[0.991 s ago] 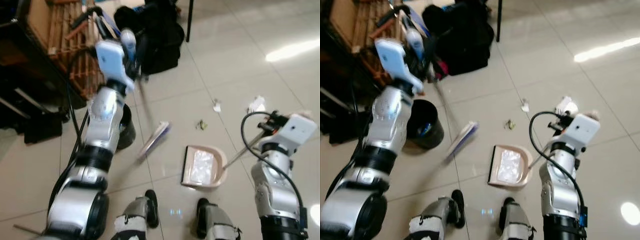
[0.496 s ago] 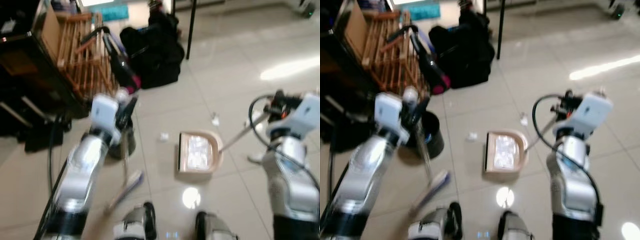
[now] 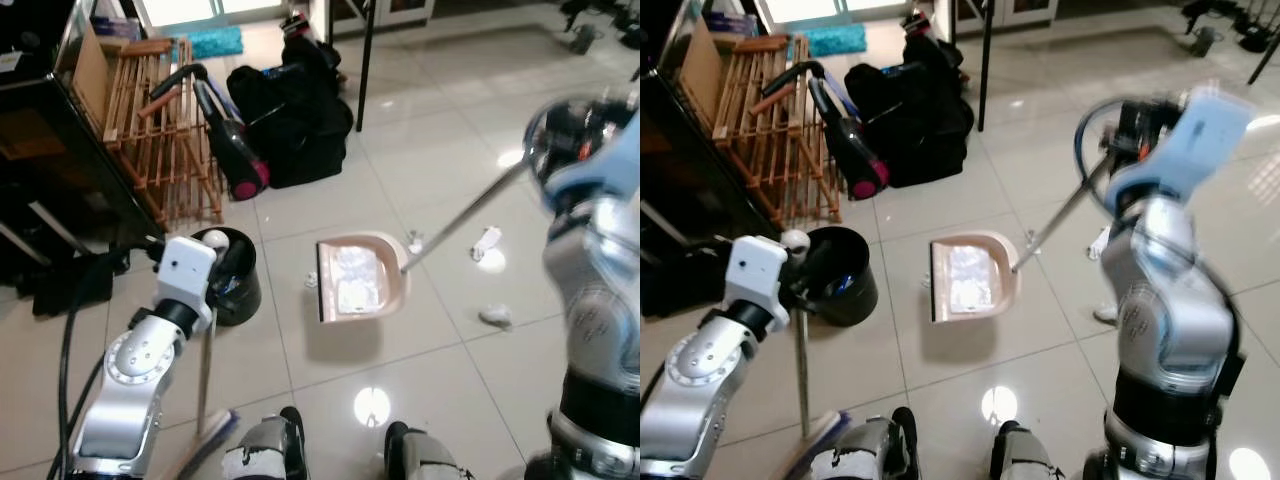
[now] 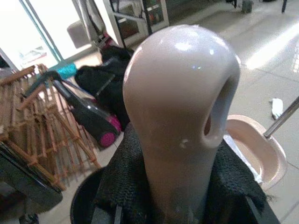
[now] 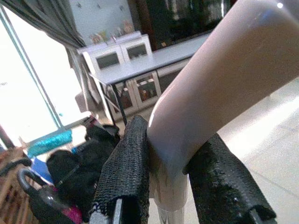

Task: Sweep floor

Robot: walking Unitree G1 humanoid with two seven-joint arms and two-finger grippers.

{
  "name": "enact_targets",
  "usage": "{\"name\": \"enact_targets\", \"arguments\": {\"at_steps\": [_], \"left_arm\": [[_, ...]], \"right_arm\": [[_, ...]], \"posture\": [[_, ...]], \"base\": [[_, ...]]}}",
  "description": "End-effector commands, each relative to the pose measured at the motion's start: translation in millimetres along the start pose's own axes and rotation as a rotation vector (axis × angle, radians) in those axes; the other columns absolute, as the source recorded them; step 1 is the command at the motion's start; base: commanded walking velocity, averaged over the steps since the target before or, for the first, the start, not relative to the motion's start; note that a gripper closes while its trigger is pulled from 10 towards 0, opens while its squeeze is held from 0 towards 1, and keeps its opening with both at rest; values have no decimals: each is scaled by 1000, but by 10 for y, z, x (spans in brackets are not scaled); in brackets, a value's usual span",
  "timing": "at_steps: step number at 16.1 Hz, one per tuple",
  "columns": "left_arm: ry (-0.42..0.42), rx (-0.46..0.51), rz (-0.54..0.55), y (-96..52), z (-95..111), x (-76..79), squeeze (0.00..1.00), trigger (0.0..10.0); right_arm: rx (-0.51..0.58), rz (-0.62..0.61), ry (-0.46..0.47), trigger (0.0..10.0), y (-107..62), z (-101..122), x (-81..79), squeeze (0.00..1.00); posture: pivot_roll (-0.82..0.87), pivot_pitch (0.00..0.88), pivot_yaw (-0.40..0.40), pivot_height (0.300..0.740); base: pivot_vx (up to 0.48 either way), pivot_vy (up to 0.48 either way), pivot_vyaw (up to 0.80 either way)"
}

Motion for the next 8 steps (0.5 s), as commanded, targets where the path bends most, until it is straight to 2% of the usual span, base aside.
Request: {"name": "enact_targets", "arguments": {"at_steps": [1, 5, 8], "left_arm": [[27, 19, 15, -25, 80, -23, 0, 10000], [27, 19, 15, -25, 80, -23, 0, 10000], [15, -5, -11, -86, 37, 84, 0, 10000]], "right_arm": [[45, 16, 14, 10000, -8, 159, 0, 0], [45, 16, 14, 10000, -8, 159, 0, 0], [44, 44, 92, 10000, 26, 295, -98, 0]], "posture": [[-8, 112, 35, 740], [-8, 112, 35, 740], [-9, 123, 35, 740]], "base": [[0, 0, 0], [0, 0, 0], [349, 0, 0]]}}
Point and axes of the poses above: a point about 5 cm out from each wrist's last joint towards the gripper, its own y axis pointing out of the wrist towards the gripper, its own z axis along the axis of the wrist's last joint, x = y × z, the point moved 6 cm from there along y, pointing out of the wrist towards the gripper, and after that the axes turned 13 degrees about -y, right-handed, at the moved point
